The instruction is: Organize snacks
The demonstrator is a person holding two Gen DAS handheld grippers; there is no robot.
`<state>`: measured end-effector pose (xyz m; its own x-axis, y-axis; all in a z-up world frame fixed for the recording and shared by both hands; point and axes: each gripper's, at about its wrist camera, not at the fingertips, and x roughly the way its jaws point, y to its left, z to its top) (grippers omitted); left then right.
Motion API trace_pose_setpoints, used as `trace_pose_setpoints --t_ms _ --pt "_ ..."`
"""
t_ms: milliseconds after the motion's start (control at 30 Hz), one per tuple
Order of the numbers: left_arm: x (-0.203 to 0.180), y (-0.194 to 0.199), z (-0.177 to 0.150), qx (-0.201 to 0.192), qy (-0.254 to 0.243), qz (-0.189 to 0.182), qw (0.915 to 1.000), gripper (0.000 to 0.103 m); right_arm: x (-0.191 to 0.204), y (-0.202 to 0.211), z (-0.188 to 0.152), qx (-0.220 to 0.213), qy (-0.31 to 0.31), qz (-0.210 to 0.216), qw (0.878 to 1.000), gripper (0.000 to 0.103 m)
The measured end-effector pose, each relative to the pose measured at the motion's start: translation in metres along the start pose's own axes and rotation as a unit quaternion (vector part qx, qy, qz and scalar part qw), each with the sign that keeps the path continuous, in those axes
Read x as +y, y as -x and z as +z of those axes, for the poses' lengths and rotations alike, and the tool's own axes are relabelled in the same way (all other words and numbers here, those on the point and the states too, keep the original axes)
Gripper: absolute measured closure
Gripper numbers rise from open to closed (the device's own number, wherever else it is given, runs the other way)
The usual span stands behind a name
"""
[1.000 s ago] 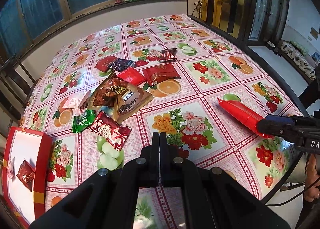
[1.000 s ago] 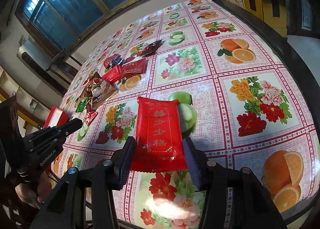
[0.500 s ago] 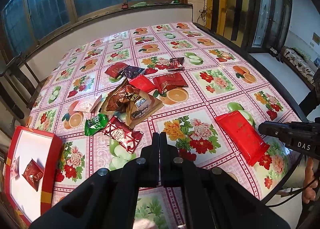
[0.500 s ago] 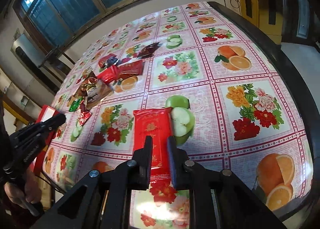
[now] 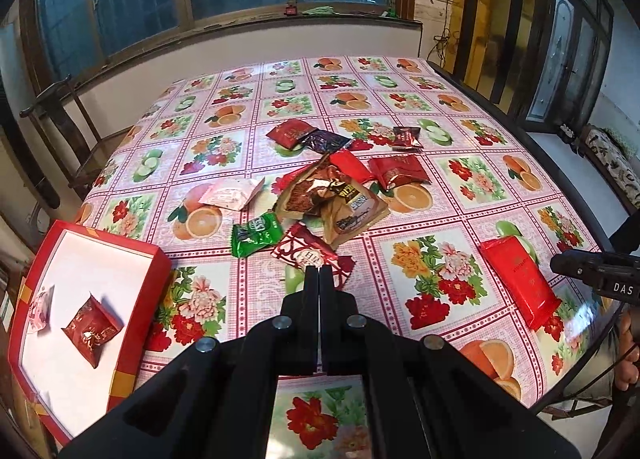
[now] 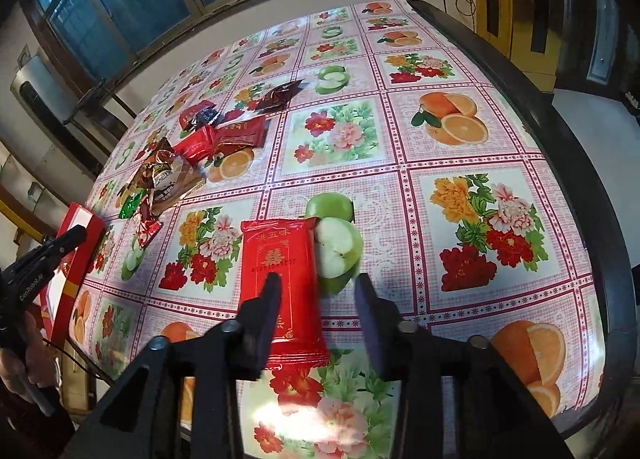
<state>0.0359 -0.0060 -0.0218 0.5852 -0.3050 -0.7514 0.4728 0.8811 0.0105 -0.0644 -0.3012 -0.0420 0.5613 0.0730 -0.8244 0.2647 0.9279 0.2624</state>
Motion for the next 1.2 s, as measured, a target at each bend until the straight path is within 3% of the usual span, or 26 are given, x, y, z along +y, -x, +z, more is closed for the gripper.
trace_pose_setpoints --t_ms 33,67,233,367,400,467,600,667,800,1033,1200 --pt "0.005 0.001 -0.001 0.000 0.005 -0.001 1.0000 0.103 0.002 -0.001 0.000 -0.002 0.004 -0.016 1.000 0.033" --pt "0.010 0.001 -0.002 -0.001 0.008 -0.002 1.0000 0.103 0.004 -0.002 0.000 -0.003 0.010 -0.030 0.999 0.031" --pt "0.032 -0.004 -0.009 0.008 0.028 0.002 0.9996 0.103 0.023 -0.021 -0.004 0.040 0.037 -0.035 0.998 0.031" --pt "0.031 -0.009 -0.012 0.017 0.007 0.009 0.9998 0.100 0.046 -0.038 -0.012 0.060 0.070 -0.068 0.993 0.031" --pt "0.031 -0.012 -0.010 0.021 0.004 0.008 0.9997 0.095 0.050 -0.041 -0.013 0.059 0.079 -0.083 0.992 0.031" --pt "0.034 -0.023 -0.007 0.043 0.020 0.011 0.9988 0.053 0.055 -0.045 -0.015 0.055 0.089 -0.101 0.989 0.031" --pt "0.038 -0.042 0.004 0.077 0.068 0.009 0.9947 0.045 0.056 -0.048 -0.014 0.045 0.086 -0.099 0.990 0.046" --pt "0.038 -0.053 0.007 0.101 0.098 0.025 0.9898 0.033 0.056 -0.048 -0.013 0.040 0.088 -0.097 0.991 0.048" --pt "0.034 -0.070 0.010 0.133 0.144 0.052 0.9793 0.033 0.056 -0.048 -0.014 0.033 0.097 -0.090 0.991 0.049" --pt "0.017 -0.107 0.016 0.173 0.170 0.081 0.9668 0.033 0.053 -0.047 -0.015 0.024 0.108 -0.074 0.991 0.049" --pt "0.008 -0.124 0.022 0.162 0.168 0.097 0.9676 0.033 0.050 -0.047 -0.013 0.023 0.105 -0.063 0.992 0.049"
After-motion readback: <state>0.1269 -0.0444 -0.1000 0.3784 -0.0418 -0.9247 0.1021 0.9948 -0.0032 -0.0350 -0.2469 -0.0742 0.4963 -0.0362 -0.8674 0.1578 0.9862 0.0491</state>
